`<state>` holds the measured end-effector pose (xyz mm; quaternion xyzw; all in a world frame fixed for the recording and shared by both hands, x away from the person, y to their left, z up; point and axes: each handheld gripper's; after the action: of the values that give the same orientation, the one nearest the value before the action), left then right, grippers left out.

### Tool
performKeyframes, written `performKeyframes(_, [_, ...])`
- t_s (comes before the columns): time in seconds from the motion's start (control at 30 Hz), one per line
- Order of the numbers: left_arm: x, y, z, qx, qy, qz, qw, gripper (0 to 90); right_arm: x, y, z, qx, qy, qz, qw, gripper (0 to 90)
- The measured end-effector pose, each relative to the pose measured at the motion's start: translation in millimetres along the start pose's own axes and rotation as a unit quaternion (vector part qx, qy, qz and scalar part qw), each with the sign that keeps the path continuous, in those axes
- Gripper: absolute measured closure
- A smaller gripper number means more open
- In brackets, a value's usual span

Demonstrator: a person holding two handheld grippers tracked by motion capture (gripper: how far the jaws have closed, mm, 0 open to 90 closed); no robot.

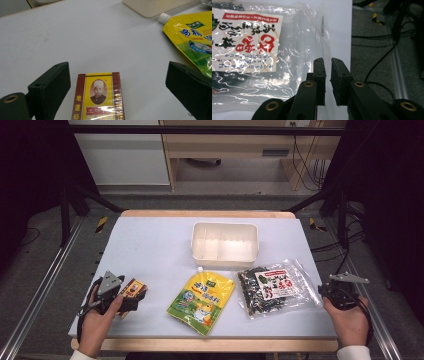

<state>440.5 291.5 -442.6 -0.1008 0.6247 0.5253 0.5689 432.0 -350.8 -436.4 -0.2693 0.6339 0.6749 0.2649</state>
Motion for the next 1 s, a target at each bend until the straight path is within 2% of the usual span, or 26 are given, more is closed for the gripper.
performKeyframes(0.13, [0.2,-0.5,0.1,-0.001,0.0,0.001,1.0,5.5,5.8,-5.5,0.0,-0.008,0.0,0.009,0.9999,81.1])
performKeyframes(0.4, [0.6,-0.7,0.0,-0.001,0.0,0.002,1.0,5.5,7.6,-11.0,0.2,-0.019,-0.004,0.015,0.9997,73.5])
performKeyframes(0.5, [0.7,-1.1,-0.2,0.0,0.0,0.003,1.0,5.5,8.4,-14.2,0.4,-0.018,-0.002,0.022,0.9996,71.3])
performKeyframes(0.57, [0.8,-1.4,-0.5,0.0,-0.001,0.005,1.0,5.5,9.5,-15.8,0.0,-0.02,-0.011,0.023,0.9995,69.9])
performKeyframes(0.7, [0.2,-0.8,-0.8,-0.001,-0.002,0.003,1.0,5.5,13.6,-16.8,-2.4,-0.012,-0.015,0.033,0.9993,70.6])
performKeyframes(1.0, [0.2,-1.0,-1.1,0.001,-0.005,0.004,1.0,5.5,15.8,-12.0,-3.9,-0.017,-0.018,0.025,0.9994,69.9])
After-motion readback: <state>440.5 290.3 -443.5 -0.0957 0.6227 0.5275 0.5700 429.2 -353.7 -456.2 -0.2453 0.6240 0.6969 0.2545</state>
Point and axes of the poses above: each handheld gripper's, and its own axes: y roughly backward along the jaws, x roughly out of its underside, z roughly to its left, and after that the axes turned 9 degrees about -y, right-handed
